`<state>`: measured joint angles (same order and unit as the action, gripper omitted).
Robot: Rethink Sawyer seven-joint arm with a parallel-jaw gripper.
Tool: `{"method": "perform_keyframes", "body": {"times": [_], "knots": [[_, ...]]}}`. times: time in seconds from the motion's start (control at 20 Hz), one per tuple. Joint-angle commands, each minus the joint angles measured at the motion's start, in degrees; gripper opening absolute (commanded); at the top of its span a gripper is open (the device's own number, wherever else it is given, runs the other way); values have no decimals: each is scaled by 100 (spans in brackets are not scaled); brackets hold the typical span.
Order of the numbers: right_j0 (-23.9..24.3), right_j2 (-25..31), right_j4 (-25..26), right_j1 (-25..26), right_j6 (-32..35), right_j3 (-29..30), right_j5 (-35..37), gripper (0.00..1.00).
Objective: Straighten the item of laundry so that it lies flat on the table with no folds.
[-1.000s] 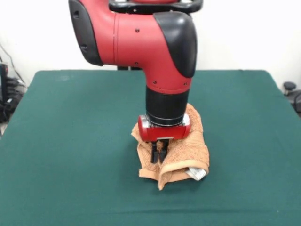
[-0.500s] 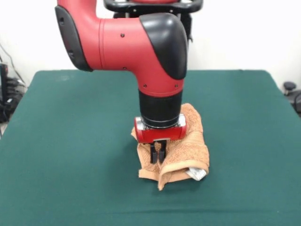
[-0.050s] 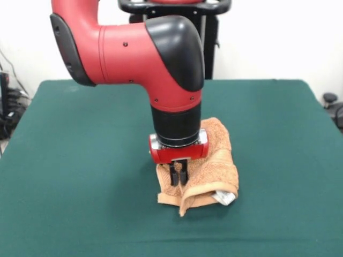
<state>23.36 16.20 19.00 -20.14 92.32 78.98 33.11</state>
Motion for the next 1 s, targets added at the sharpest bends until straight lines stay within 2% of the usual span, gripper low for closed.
{"method": "perform_keyframes", "body": {"times": [0.05,0.4,0.6,0.7,1.0], "knots": [[51,772,240,-107,-822,680,269,0],[73,821,103,-877,-491,1177,560,0],[-47,709,-200,-1831,-377,1459,1339,0],[-56,736,-364,-2132,-386,1487,1764,0],[-140,771,-598,-2473,-325,1290,2508,0]]}}
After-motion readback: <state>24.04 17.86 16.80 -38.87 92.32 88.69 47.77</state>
